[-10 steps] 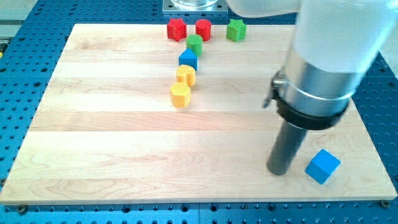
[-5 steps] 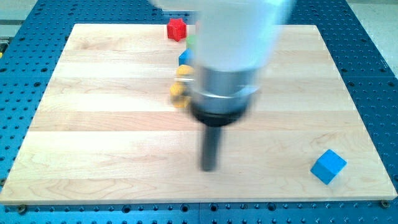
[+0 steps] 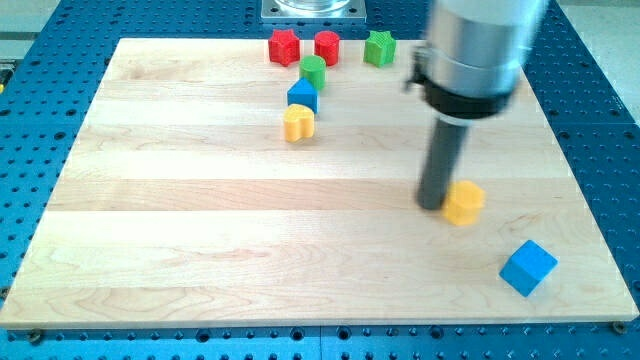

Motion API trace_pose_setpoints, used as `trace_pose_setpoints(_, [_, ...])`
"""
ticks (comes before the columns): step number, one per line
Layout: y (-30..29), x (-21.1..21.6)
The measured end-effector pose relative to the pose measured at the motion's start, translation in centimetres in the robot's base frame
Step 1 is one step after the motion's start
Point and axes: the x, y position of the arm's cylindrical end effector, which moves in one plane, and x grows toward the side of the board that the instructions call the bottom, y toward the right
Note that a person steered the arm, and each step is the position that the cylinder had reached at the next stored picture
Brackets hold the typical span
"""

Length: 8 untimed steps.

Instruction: Place the yellow blocks in a vertical line above the cube

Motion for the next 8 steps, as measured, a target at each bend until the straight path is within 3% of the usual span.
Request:
trace_pose_setpoints(3, [6.1,-0.7])
trace_pose_setpoints(5, [7.9,-3.8])
trace_pose_setpoints(7, [-8.8,-2.6])
trace_pose_setpoints(8, [-8.8,-2.6])
